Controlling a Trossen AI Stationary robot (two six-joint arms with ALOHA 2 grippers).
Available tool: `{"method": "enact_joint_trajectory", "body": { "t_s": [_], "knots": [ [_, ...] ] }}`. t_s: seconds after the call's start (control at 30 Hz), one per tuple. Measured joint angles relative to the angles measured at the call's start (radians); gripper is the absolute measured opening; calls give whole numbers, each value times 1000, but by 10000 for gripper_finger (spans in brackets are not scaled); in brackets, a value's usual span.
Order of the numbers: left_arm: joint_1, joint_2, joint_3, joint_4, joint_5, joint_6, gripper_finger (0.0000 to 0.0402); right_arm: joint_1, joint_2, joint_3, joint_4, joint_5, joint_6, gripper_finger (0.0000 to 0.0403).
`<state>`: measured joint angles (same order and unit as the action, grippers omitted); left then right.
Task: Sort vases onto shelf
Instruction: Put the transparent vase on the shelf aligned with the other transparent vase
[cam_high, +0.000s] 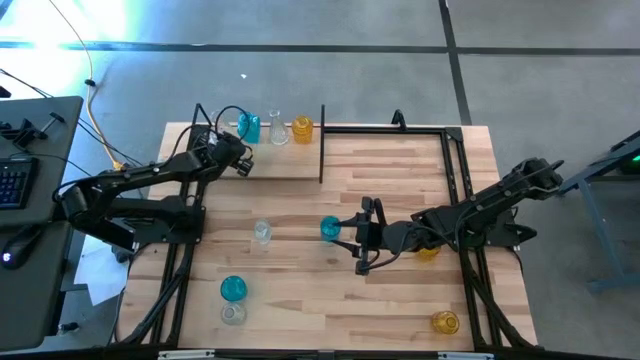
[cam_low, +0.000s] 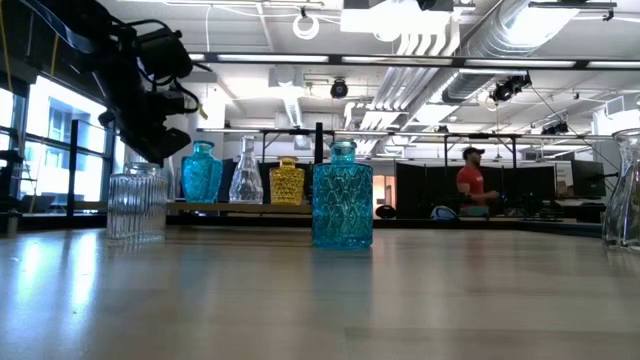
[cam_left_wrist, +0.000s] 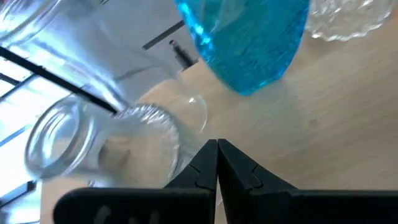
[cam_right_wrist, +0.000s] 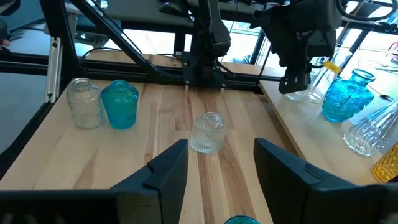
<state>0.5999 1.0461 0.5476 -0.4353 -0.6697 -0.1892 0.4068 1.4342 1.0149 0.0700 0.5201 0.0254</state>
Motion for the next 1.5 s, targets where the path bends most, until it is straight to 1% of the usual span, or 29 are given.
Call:
{"method": "enact_joint_trajectory", "body": {
  "t_s": [0.17,0.3,0.37,0.47,0.63,0.7,0.77,0.87,1.03,1.23,1.5],
  "knots": [
    [15,0,0,43,51,30,1,0,0,0,0,0,0,169],
    [-18,-26,3,28,127,33,0,0,0,0,-1,0,0,169],
    [-45,-35,32,-53,147,9,0,0,0,0,-1,0,0,169],
    [-78,-37,97,-199,143,-40,0,0,0,0,-1,0,-3,169],
    [-97,-27,178,-399,144,-141,0,0,0,0,-1,0,-4,169],
    [-89,-14,189,-464,127,-160,0,0,0,0,-1,0,-4,169],
    [-79,4,192,-493,108,-174,0,0,0,0,-1,-1,-4,169],
    [-63,38,192,-491,89,-176,0,0,0,0,-1,-1,-4,169],
    [-51,107,192,-488,-4,-184,0,0,0,0,-1,-1,-4,169],
    [-35,172,192,-485,-42,-185,0,0,0,0,-1,-1,-7,169],
    [-34,189,192,-459,-80,-176,0,0,0,0,-1,-8,-7,169]
  ]
}}
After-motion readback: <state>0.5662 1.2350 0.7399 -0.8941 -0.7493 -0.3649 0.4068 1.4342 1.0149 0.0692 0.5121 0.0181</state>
